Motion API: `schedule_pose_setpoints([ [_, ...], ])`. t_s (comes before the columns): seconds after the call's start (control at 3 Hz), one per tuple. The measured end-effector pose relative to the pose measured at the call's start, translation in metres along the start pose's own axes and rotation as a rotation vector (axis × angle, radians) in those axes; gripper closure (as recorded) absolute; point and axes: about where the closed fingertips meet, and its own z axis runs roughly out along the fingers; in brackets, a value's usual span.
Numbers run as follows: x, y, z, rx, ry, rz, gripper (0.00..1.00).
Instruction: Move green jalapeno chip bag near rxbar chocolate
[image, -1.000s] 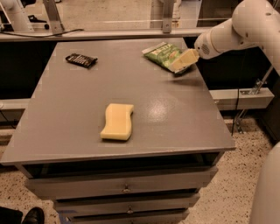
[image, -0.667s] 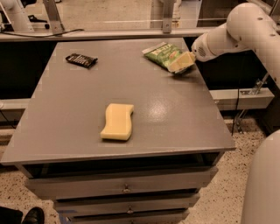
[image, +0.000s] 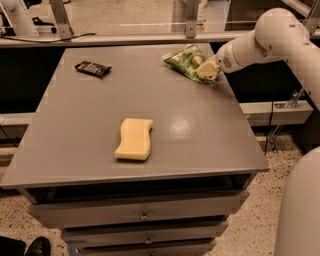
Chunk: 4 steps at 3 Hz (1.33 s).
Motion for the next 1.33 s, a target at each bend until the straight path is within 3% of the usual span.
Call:
schedule_pose_setpoints([
  [0.33,-0.013,0.005,-0.002,-0.009,-0.037,-0.021,0.87],
  [0.67,-0.038,0.013,-0.009,-0.02,-0.094,-0.049,1.0],
  [1.33,-0.104,0.049,-0.01,-0.075,-0.211,-0.109,1.0],
])
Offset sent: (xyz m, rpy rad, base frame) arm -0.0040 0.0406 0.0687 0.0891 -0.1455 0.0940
